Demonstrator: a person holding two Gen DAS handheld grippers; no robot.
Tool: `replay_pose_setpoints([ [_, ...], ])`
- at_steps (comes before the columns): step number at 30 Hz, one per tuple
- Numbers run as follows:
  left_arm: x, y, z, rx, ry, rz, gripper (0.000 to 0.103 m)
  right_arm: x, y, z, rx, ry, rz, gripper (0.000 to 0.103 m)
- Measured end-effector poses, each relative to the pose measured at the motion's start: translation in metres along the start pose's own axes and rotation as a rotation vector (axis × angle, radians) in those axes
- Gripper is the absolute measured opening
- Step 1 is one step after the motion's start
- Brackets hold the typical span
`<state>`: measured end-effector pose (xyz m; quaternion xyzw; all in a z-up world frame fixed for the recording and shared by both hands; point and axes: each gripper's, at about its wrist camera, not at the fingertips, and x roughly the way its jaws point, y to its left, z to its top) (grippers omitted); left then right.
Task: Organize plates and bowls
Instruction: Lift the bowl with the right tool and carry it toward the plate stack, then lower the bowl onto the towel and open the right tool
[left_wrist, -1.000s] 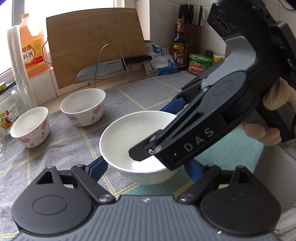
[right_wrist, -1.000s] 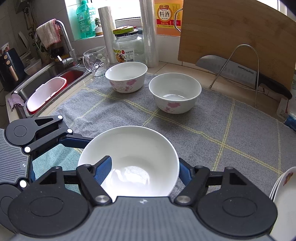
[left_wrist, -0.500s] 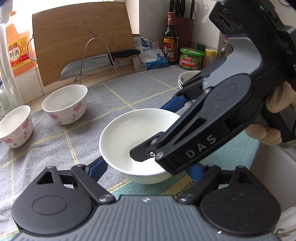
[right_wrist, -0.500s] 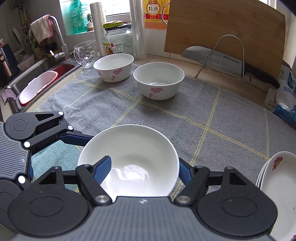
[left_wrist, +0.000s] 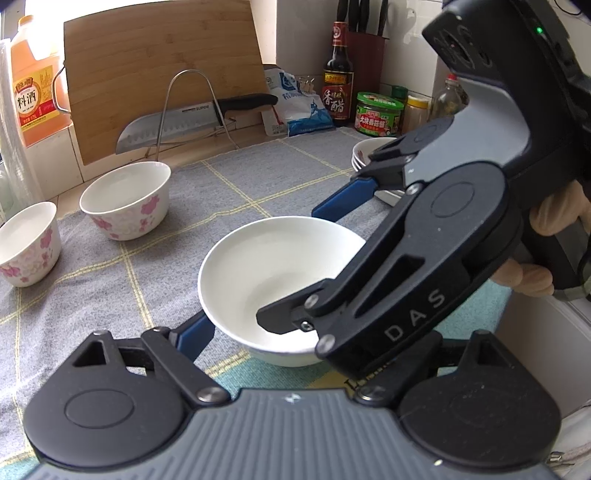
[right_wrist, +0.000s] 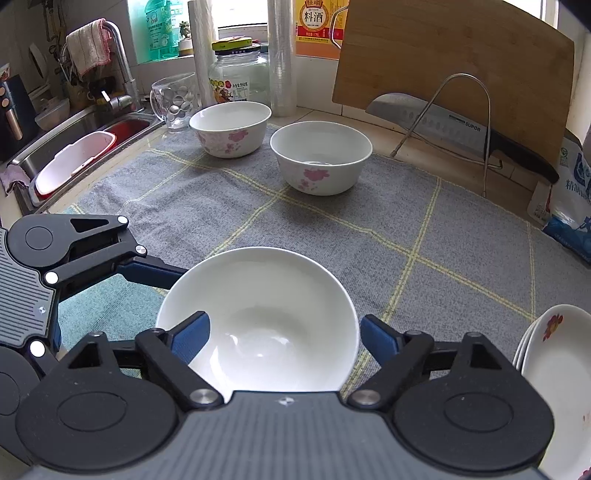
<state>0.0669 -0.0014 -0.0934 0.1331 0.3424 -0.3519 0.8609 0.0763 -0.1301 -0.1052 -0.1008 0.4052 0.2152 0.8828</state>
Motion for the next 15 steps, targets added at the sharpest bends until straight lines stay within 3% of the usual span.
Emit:
replay_pose_setpoints([
  [3, -0.002, 0.001, 0.0, -0.01, -0.005, -0.007, 0.098, -0.004, 0.002, 0.0, -0.013, -0.023, -0.008, 0.103],
  [15, -0.029, 0.01, 0.001, -0.029, 0.006, -0.01, 0.099, -0.014, -0.007, 0.004, -0.004, -0.064, -0.021, 0.103],
])
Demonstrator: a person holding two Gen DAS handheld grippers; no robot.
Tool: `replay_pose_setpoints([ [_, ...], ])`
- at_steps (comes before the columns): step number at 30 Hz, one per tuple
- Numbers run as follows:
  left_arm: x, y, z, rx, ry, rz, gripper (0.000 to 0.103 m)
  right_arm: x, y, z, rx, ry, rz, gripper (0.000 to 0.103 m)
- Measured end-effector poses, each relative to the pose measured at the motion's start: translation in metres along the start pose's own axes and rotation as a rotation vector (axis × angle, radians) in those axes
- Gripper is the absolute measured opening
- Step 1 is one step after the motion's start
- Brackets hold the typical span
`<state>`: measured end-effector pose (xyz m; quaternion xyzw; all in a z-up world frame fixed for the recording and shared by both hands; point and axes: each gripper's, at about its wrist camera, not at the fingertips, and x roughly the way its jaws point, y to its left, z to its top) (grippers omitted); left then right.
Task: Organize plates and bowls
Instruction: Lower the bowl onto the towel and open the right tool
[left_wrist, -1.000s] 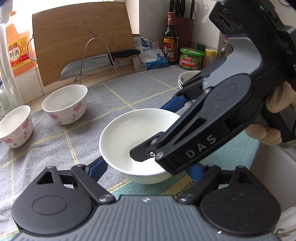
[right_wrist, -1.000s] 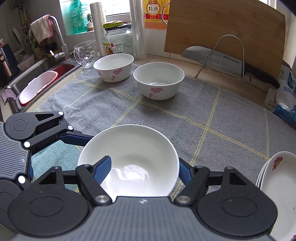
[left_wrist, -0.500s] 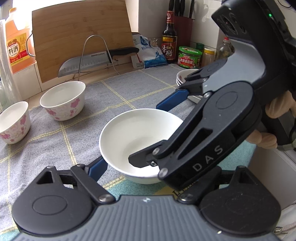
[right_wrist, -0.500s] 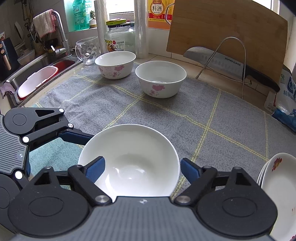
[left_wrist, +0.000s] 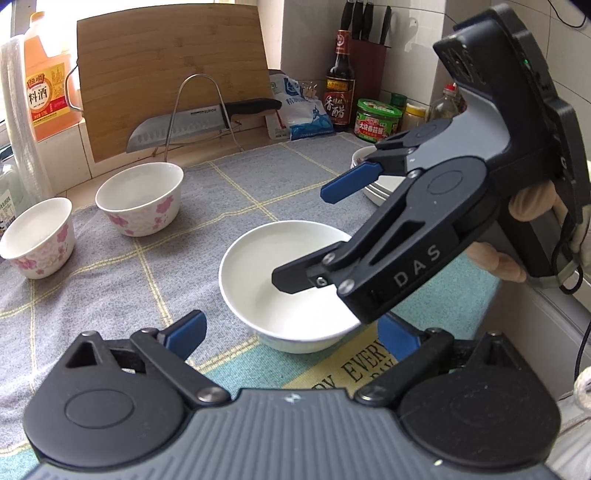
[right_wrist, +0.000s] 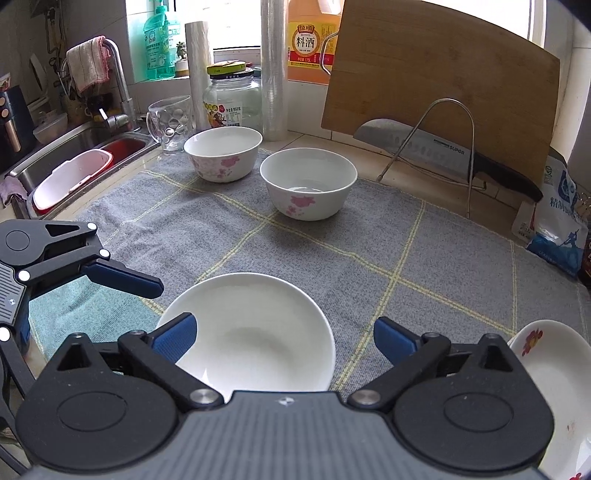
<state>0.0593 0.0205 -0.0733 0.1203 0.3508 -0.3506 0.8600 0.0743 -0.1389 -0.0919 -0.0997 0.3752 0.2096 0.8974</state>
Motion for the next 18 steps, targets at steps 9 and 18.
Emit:
replay_pose_setpoints([
  [9, -0.021, 0.046, 0.024, -0.045, -0.017, 0.108, 0.099, -0.003, 0.002, 0.023, -0.112, -0.037, -0.019, 0.103],
  [18, -0.003, 0.104, 0.071, -0.076, -0.043, 0.221, 0.099, 0.016, -0.002, 0.055, -0.225, -0.055, -0.033, 0.103],
])
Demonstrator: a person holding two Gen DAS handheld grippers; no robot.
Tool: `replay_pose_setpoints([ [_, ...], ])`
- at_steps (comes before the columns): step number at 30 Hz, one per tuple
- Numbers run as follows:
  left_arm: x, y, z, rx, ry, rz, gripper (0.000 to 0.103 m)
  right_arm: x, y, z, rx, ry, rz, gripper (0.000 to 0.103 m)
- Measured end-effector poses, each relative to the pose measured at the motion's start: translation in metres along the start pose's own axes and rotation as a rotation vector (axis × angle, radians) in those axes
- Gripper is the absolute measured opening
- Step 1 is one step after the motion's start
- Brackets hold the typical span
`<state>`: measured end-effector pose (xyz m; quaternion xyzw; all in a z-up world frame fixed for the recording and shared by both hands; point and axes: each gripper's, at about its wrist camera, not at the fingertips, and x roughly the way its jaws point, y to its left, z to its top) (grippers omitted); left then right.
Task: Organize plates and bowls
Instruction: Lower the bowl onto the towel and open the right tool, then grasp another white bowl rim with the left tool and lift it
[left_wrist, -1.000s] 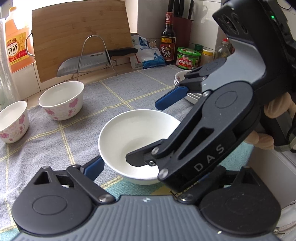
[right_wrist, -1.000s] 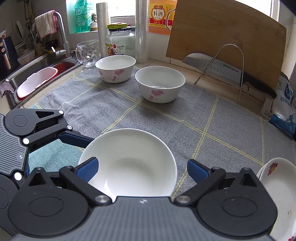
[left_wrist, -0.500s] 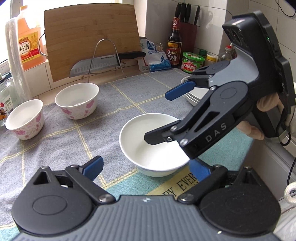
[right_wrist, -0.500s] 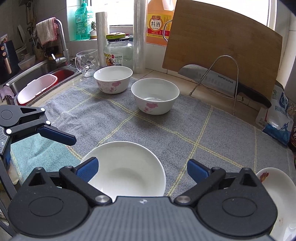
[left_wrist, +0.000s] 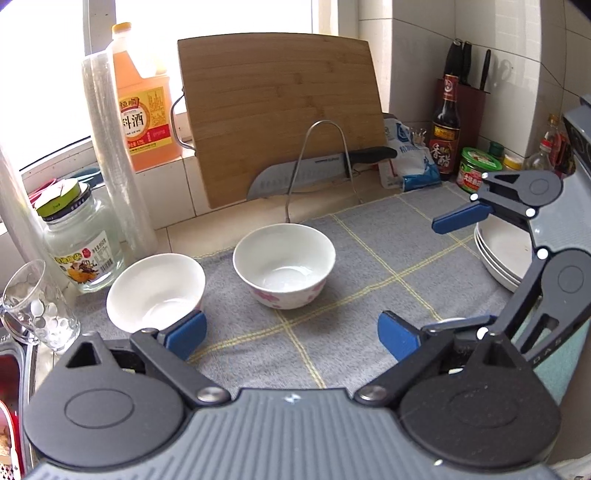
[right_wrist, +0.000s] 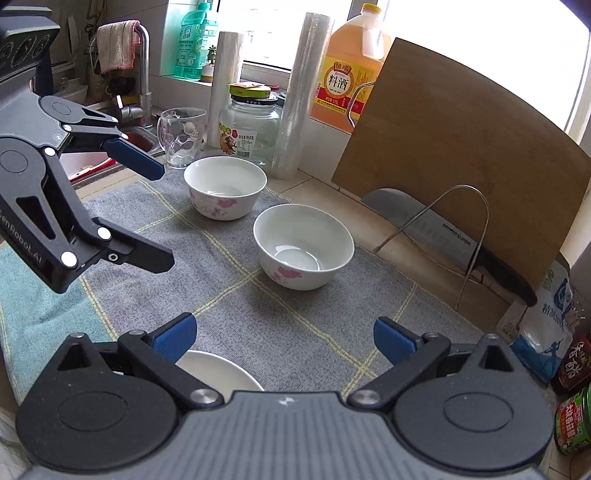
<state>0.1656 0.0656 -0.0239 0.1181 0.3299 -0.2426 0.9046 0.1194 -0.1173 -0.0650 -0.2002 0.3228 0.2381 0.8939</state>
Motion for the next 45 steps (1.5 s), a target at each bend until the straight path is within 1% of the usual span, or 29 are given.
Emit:
replay_pose_setpoints([
  [5, 0.027, 0.013, 0.02, 0.002, -0.006, 0.026, 0.099, 0.021, -0.009, 0.012, -0.02, -0.003, 0.016, 0.103],
  [7, 0.039, 0.016, 0.026, 0.004, -0.004, 0.026, 0.099, 0.03, -0.012, 0.015, -0.023, 0.006, 0.022, 0.103],
  [9, 0.051, 0.021, 0.032, -0.009, 0.003, 0.007, 0.099, 0.037, -0.013, 0.017, -0.033, 0.009, 0.008, 0.103],
  [14, 0.085, 0.032, 0.044, -0.041, 0.038, -0.01, 0.098, 0.055, -0.021, 0.023, -0.041, 0.015, 0.024, 0.103],
  [20, 0.114, 0.033, 0.056, -0.03, 0.066, -0.041, 0.095, 0.08, -0.036, 0.031, 0.002, 0.034, 0.048, 0.103],
  [24, 0.127, 0.031, 0.06, -0.023, 0.076, -0.071, 0.089, 0.095, -0.04, 0.033, 0.023, 0.047, 0.071, 0.103],
  [26, 0.134, 0.032, 0.061, -0.024, 0.089, -0.087, 0.083, 0.101, -0.041, 0.034, 0.026, 0.053, 0.079, 0.103],
  [27, 0.136, 0.032, 0.061, -0.027, 0.095, -0.089, 0.082, 0.103, -0.041, 0.034, 0.026, 0.056, 0.083, 0.102],
  [29, 0.142, 0.034, 0.061, -0.04, 0.111, -0.085, 0.077, 0.108, -0.041, 0.035, 0.024, 0.06, 0.095, 0.102],
  [31, 0.146, 0.035, 0.061, -0.043, 0.118, -0.089, 0.075, 0.11, -0.041, 0.036, 0.024, 0.057, 0.106, 0.1],
  [32, 0.147, 0.035, 0.061, -0.045, 0.12, -0.09, 0.073, 0.113, -0.042, 0.037, 0.024, 0.058, 0.112, 0.099],
  [34, 0.15, 0.036, 0.06, -0.048, 0.127, -0.099, 0.07, 0.116, -0.042, 0.038, 0.025, 0.064, 0.118, 0.095],
  [36, 0.152, 0.036, 0.06, -0.044, 0.134, -0.105, 0.069, 0.121, -0.042, 0.039, 0.027, 0.071, 0.121, 0.088],
  [37, 0.153, 0.036, 0.06, -0.04, 0.135, -0.104, 0.069, 0.122, -0.042, 0.039, 0.028, 0.07, 0.122, 0.087],
  [45, 0.158, 0.039, 0.059, -0.042, 0.15, -0.127, 0.066, 0.125, -0.042, 0.042, 0.023, 0.066, 0.13, 0.086],
])
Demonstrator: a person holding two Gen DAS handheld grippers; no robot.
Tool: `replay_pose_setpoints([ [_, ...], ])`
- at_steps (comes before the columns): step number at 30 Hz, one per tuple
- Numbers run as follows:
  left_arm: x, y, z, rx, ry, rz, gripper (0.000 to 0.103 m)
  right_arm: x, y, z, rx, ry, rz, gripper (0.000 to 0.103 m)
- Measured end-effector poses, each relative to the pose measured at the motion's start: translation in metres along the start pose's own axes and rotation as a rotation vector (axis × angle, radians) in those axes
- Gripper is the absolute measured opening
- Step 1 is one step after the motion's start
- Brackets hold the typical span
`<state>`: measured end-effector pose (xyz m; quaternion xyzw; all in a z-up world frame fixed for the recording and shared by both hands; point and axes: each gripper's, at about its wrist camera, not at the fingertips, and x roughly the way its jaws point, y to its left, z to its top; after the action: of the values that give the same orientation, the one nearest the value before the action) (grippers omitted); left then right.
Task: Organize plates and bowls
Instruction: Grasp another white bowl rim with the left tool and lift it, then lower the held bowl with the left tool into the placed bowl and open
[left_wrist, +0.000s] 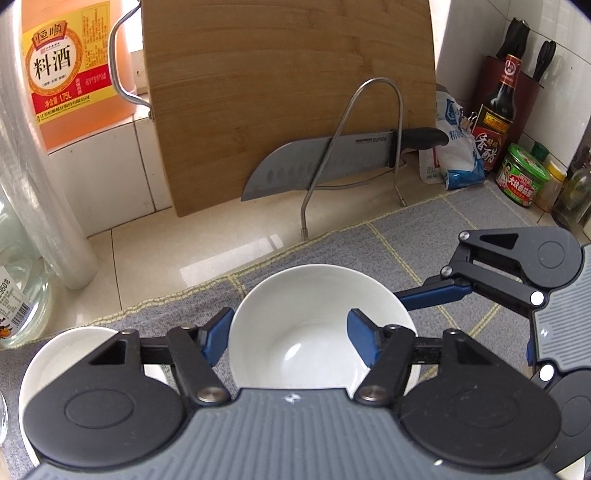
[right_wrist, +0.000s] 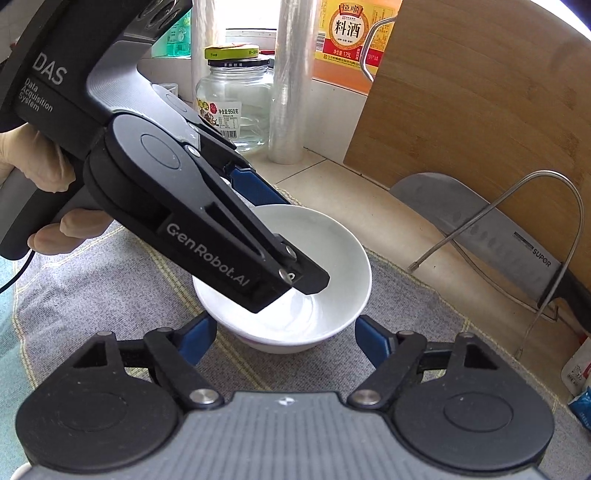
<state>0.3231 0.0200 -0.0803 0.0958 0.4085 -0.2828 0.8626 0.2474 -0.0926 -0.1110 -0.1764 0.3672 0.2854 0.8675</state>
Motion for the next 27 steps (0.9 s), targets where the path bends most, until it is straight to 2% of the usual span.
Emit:
replay_pose_setpoints([
  [15, -0.008, -0.007, 0.0, 0.032, 0.004, -0.018, 0.066, -0.002, 0.003, 0.002, 0.003, 0.021, -0.008, 0.085],
  [27, -0.039, -0.033, -0.005, 0.037, -0.018, -0.024, 0.066, -0.041, 0.012, -0.006, 0.003, -0.01, -0.001, 0.085],
])
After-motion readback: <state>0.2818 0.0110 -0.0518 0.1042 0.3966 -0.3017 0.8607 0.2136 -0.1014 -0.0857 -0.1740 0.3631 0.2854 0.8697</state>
